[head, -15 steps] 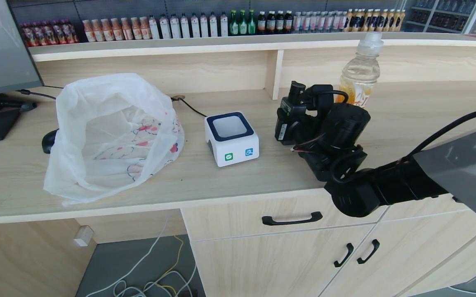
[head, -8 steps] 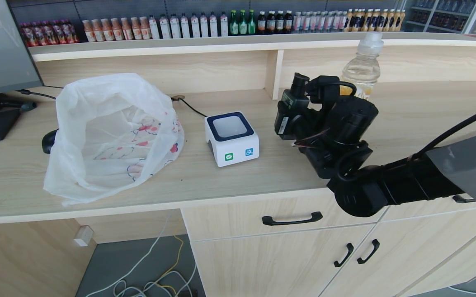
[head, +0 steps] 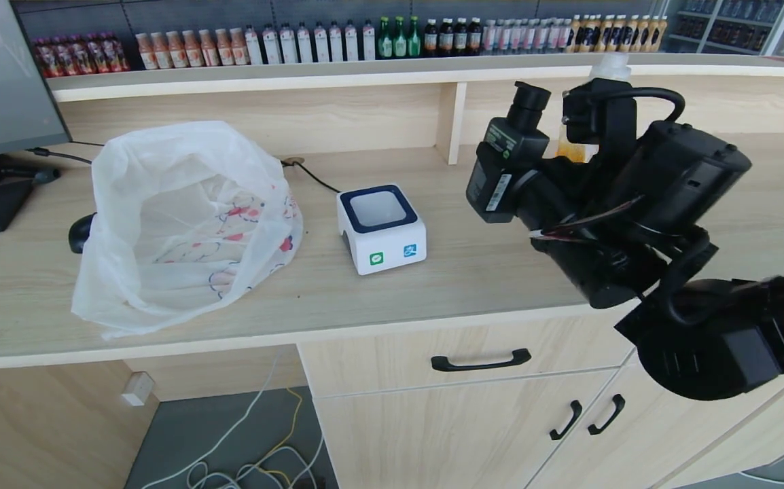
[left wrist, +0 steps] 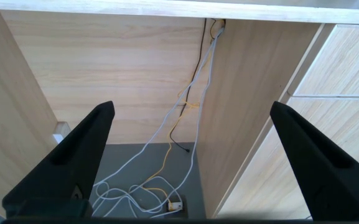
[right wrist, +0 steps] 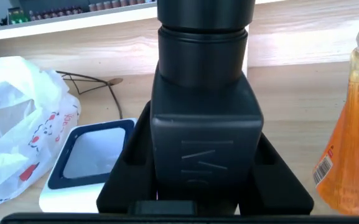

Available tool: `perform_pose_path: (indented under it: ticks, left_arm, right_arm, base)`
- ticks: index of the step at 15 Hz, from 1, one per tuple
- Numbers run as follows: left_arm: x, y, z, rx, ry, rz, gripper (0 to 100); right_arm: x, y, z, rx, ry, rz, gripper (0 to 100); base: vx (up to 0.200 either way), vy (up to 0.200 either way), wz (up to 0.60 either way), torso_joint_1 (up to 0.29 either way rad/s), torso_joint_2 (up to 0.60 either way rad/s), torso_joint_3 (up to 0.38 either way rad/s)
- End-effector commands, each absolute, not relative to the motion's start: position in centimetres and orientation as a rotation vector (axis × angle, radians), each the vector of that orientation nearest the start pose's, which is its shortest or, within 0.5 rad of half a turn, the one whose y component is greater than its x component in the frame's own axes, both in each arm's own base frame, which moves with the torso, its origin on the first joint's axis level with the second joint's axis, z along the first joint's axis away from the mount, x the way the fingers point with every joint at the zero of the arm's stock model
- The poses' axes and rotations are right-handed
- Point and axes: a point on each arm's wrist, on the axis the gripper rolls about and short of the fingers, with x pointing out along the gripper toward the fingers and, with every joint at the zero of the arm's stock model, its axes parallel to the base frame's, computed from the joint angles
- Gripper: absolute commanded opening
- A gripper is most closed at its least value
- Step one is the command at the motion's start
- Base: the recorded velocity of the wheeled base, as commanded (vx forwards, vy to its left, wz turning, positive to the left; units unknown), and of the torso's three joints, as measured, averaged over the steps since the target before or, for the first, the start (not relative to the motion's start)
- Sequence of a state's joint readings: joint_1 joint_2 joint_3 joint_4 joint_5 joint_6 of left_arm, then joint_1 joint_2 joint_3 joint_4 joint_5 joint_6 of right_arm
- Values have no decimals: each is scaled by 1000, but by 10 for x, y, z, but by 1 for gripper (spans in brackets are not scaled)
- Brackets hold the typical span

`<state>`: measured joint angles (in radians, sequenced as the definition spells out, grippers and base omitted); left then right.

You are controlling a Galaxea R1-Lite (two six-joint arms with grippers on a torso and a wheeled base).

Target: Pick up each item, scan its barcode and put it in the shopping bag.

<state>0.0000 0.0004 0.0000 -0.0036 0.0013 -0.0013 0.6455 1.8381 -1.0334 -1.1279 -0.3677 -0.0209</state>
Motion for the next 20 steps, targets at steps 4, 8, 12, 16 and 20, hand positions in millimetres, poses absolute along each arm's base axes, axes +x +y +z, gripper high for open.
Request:
perform_pose_path:
  ticks: [4,8,12,16,20]
  left_arm:
    - [-23,0,76,-2,-5,2,100]
    - [-23,0,76,-2,-5,2,100]
    - [-23,0,76,-2,-5,2,100]
    - [-23,0,76,-2,-5,2,100]
    - [-23,0,76,-2,-5,2,100]
  right_arm:
    - [214,172,252,165,-288,332,0]
    - [191,153,245,180,-273,346,0]
    - [188,153,242,214,-260,417,0]
    - [186,157,235,248,-215,672,0]
    - [182,161,231,245,-175,943,0]
  base:
    - [0,0,0,0,0,0]
    - [0,0,0,0,0,0]
    - [0,0,0,0,0,0]
    - [0,0,0,0,0,0]
    - [0,0,0,0,0,0]
